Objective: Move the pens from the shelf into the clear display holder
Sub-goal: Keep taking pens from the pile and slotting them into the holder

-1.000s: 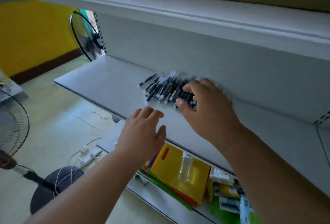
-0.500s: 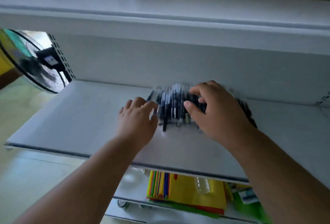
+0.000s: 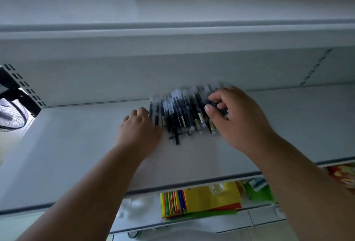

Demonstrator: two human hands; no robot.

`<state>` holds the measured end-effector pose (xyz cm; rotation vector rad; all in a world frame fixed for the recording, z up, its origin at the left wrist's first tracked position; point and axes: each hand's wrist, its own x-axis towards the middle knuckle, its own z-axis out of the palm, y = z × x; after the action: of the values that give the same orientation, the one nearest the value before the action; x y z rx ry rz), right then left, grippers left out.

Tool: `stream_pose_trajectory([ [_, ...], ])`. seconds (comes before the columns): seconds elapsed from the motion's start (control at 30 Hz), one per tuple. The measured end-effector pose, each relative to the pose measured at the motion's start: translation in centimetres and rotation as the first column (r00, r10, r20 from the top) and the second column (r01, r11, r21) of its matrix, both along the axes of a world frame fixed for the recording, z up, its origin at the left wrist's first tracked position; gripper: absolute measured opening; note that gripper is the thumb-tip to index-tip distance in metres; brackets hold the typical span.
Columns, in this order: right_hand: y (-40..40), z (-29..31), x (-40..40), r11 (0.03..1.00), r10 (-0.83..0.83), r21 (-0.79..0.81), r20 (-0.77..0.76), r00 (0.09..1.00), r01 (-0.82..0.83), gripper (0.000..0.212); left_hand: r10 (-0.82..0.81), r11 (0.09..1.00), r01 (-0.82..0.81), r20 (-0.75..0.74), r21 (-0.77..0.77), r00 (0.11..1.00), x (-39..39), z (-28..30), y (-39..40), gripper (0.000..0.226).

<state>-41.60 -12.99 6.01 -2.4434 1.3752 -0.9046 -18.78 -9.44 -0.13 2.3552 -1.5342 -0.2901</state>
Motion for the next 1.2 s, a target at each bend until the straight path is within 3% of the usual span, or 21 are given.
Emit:
stream_pose_trajectory([
  [0.17,0.0,0.3,0.0,1.000,-0.013,-0.004,0.040,0.999,0.013,0.022,-0.012,0.999,0.005,0.174,0.041,0.985,-0.7,0.2,-0.3,0.026],
  [0.37,0.4,0.5,-0.3,0.999,-0.006,-0.032,0.022,1.000,0.007,0.019,-0.014,0.992,-0.010,0.182,0.126,0.983,-0.2,1.1,-1.1,0.019],
  [0.47,0.3,0.3,-0.6,1.000,-0.009,-0.027,0.021,1.000,0.010,0.018,-0.012,0.995,-0.003,0.163,0.097,0.987,-0.1,0.9,-0.5,0.023],
  [0.5,0.2,0.3,-0.8,1.000,-0.013,-0.019,0.028,1.000,0.013,0.018,0.001,0.999,-0.007,0.133,0.039,0.991,-0.1,0.9,-0.1,0.025],
  [0.63,-0.4,-0.3,-1.6,0.995,-0.087,0.044,0.038,0.995,0.085,0.019,-0.018,0.950,-0.065,-0.260,-0.304,0.965,-1.7,1.0,2.4,0.024],
  [0.77,-1.0,-2.2,-1.8,0.977,-0.153,0.144,-0.026,0.988,0.155,0.017,-0.165,0.887,-0.122,-0.552,-0.446,0.817,-4.8,1.6,4.4,0.032],
  [0.9,-0.7,-4.0,-0.9,0.950,-0.145,0.249,-0.179,0.973,0.187,0.017,-0.247,0.859,-0.120,-0.608,-0.497,0.754,-5.8,2.2,5.3,0.023],
  [1.07,-0.4,-4.5,0.3,0.945,-0.183,0.213,-0.287,0.940,0.249,0.012,-0.269,0.873,-0.171,-0.745,-0.456,0.611,-6.0,1.7,5.5,0.023],
  [1.2,-0.3,-4.4,0.9,0.921,-0.212,0.250,-0.318,0.924,0.298,0.008,-0.272,0.884,-0.173,-0.778,-0.435,0.566,-6.0,1.7,5.8,0.024],
])
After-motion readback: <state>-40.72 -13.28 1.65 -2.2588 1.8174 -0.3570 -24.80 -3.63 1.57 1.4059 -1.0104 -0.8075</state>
